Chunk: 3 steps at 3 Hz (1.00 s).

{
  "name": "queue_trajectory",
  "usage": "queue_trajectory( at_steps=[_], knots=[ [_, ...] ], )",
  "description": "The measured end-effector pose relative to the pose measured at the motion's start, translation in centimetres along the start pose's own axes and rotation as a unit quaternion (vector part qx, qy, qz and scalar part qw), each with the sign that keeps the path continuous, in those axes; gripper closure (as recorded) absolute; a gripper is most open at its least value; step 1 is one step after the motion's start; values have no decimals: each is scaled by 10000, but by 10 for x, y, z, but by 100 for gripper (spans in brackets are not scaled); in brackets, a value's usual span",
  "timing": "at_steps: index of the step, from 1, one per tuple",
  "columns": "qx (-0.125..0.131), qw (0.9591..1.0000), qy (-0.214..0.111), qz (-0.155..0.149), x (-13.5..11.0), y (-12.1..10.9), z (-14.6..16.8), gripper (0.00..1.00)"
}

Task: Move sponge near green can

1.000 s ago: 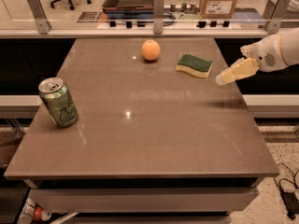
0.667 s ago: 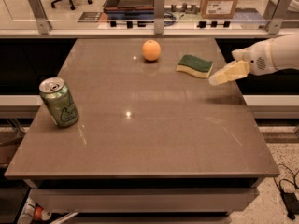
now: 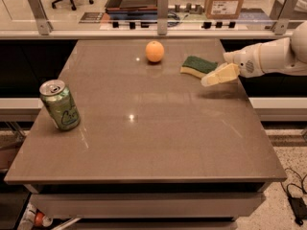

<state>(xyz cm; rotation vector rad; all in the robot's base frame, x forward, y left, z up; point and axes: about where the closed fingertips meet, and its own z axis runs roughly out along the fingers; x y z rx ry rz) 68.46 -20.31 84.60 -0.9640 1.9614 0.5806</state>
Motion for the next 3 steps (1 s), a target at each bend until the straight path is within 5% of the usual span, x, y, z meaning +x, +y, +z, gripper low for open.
queue_trajectory(
  at_steps=[1,3],
  knots=[
    [-15,9997,-199,-163,-7,-12,24,0],
    [-32,9995,-272,-154,7,-21,51,41]
  ],
)
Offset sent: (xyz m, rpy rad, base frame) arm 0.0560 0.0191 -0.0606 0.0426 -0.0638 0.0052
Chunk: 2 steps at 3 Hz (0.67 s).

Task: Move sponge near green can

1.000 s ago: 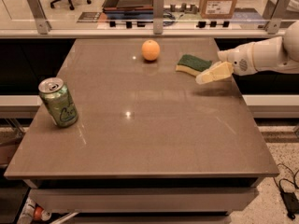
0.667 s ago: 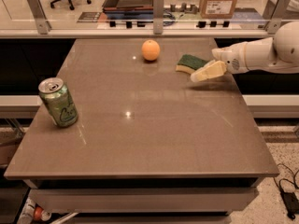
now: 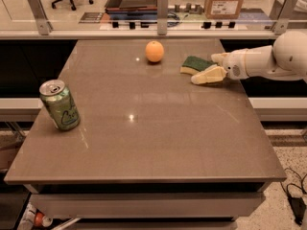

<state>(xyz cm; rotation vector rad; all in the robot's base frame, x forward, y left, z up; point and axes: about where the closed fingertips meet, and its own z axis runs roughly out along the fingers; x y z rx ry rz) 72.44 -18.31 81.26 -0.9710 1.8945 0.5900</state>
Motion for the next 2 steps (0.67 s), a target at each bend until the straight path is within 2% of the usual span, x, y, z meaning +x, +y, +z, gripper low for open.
queue_trajectory(
  at_steps=[2],
  knots=[
    [-1,10000,0,0,-5,0,-3,88]
  ],
)
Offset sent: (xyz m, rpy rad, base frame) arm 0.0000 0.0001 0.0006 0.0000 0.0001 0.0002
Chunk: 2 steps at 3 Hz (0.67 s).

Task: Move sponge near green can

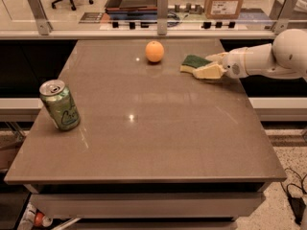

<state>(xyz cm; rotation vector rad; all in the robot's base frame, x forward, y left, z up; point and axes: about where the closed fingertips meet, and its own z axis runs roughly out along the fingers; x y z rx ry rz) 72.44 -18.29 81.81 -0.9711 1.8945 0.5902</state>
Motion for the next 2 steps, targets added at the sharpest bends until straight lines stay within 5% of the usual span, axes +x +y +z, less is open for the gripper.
queue_trajectory(
  at_steps=[1,2],
  knots=[
    [0,10000,0,0,0,0,0,100],
    [-282,9995,-13,-146,-6,6,-4,100]
  ],
)
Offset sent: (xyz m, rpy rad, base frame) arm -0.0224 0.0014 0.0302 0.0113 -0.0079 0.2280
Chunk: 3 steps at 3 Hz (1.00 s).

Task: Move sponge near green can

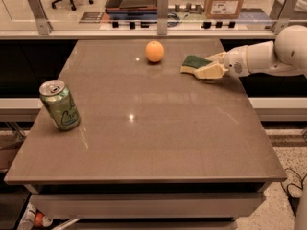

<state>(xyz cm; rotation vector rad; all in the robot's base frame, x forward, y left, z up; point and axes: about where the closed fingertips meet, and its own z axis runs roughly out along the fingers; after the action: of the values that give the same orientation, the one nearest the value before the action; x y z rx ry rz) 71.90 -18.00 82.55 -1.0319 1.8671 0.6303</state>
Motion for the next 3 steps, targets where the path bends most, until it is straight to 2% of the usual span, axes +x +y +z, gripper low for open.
queue_trajectory(
  at_steps=[1,2,3],
  knots=[
    [-533,9983,9,-247,-12,13,-11,100],
    [-901,9945,9,-532,-28,36,-24,100],
    [-986,9927,20,-693,-53,68,-32,100]
  ],
)
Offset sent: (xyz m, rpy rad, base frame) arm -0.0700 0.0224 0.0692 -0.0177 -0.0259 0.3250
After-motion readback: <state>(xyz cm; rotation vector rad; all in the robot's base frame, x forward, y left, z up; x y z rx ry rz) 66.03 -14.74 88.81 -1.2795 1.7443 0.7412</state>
